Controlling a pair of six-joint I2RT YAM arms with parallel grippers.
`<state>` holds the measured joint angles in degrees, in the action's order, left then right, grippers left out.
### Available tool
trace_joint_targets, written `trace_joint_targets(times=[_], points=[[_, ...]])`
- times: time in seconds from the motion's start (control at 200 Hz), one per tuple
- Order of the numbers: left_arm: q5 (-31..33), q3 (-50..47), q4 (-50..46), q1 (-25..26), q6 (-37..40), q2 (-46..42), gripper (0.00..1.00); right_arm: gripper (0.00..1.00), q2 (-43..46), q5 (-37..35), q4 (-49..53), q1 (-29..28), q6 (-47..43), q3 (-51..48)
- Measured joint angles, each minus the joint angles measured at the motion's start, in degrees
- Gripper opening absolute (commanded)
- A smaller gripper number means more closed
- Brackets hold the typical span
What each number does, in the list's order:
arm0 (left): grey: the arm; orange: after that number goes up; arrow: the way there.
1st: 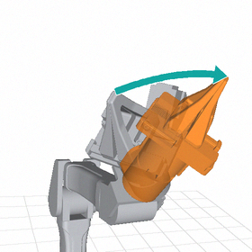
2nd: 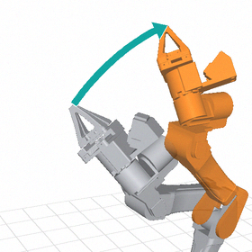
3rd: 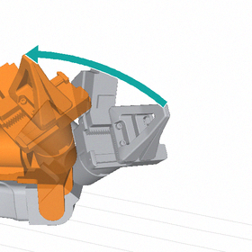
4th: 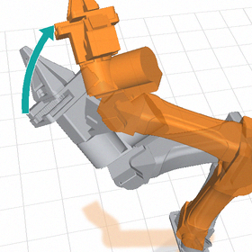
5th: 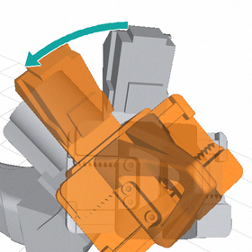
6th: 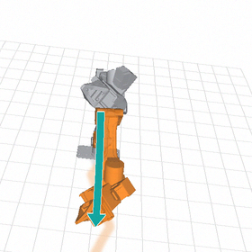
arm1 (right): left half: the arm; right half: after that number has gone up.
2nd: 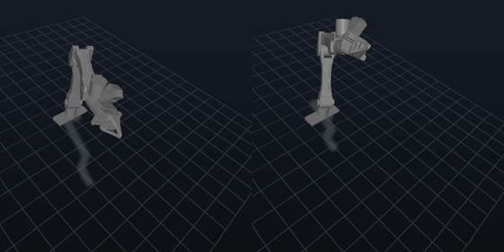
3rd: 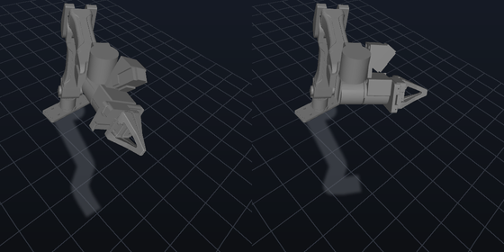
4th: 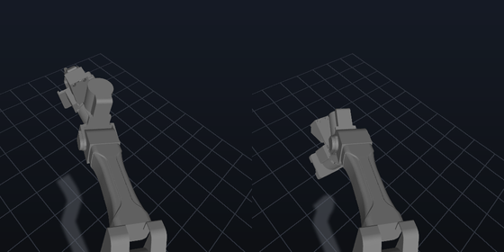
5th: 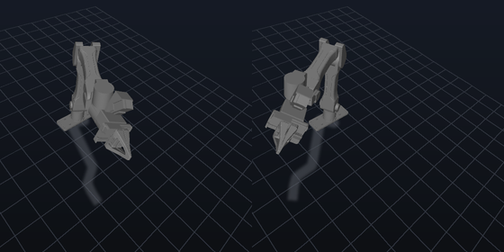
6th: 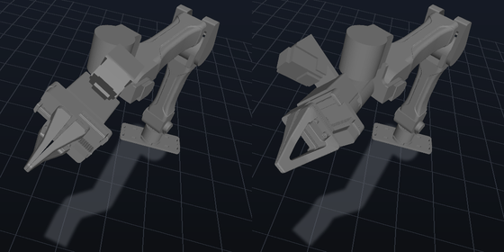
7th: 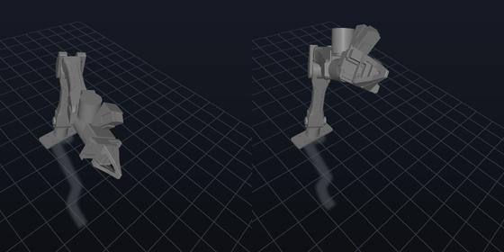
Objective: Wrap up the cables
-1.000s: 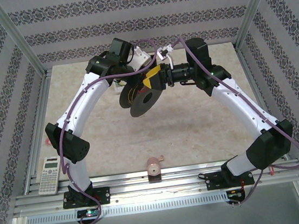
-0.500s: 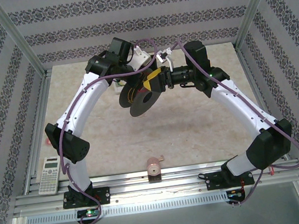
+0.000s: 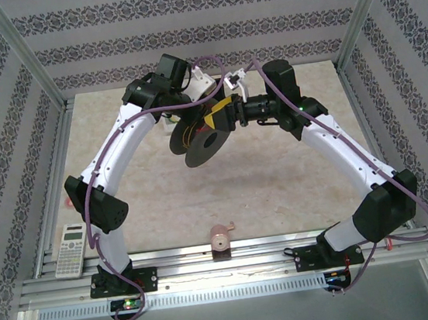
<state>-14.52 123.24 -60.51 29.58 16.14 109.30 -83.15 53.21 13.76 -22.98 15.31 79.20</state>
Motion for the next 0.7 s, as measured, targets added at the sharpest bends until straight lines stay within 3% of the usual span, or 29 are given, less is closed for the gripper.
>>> trace_joint_targets(times=[0.699], points=[[-0.44,1.11,-1.66,0.04,0.42,0.28,0.00,0.79,1.66,0.26,0.22,-1.73,1.07,-0.70]])
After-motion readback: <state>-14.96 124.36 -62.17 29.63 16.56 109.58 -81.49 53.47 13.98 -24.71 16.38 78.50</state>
